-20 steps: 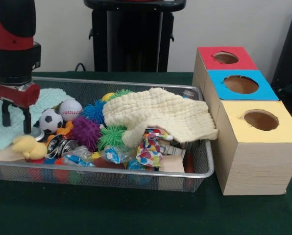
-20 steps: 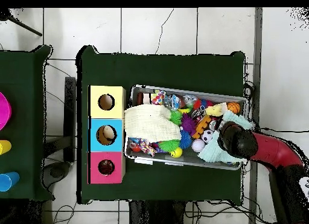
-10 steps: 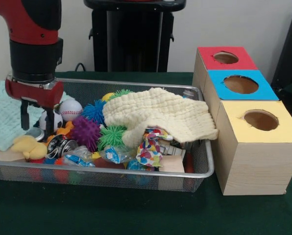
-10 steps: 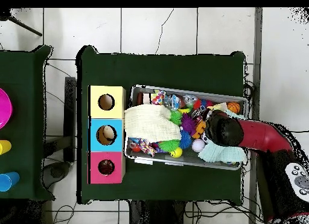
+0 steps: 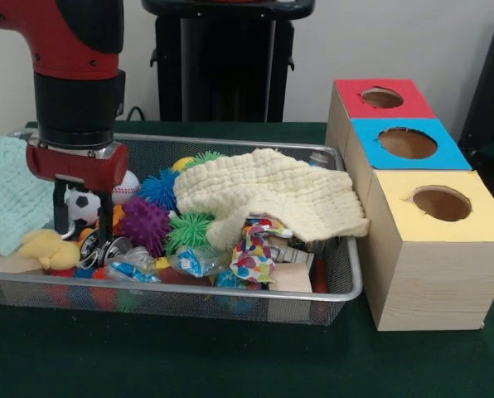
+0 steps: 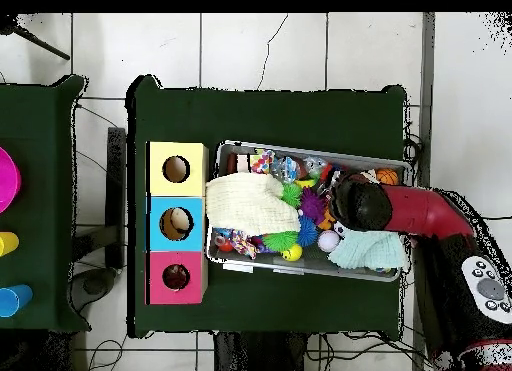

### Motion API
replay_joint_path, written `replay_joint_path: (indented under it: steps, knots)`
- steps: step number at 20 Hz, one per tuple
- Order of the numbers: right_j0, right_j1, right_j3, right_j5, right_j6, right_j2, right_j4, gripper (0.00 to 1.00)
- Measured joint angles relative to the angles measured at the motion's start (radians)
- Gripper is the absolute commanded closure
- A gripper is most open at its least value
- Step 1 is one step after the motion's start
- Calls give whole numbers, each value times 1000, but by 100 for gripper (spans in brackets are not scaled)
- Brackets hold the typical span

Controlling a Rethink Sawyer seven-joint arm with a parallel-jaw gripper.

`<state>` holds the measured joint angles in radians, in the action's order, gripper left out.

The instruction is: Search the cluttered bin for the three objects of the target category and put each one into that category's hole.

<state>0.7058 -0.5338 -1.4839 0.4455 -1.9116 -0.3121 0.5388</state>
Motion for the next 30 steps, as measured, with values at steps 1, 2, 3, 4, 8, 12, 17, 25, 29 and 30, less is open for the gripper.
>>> replay_joint_path:
  steps: [1,2,3,4,8,12,17,25,29,30]
  knots:
    - [-3,-2,1,4,0,-2,-1,0]
    - [-6,-4,3,8,0,-5,-2,0]
    - [-8,-5,4,11,0,-6,-3,0]
    - [-9,-6,5,15,0,-8,-3,0]
    - [-19,-20,14,45,0,-10,-5,0]
    - [-26,-32,15,54,0,-5,-5,0]
    - [-46,-34,15,54,0,24,-3,0]
    - [-56,-14,17,54,0,66,6,0]
    - [-68,10,25,54,0,102,10,0]
    - [-74,21,29,52,0,117,18,0]
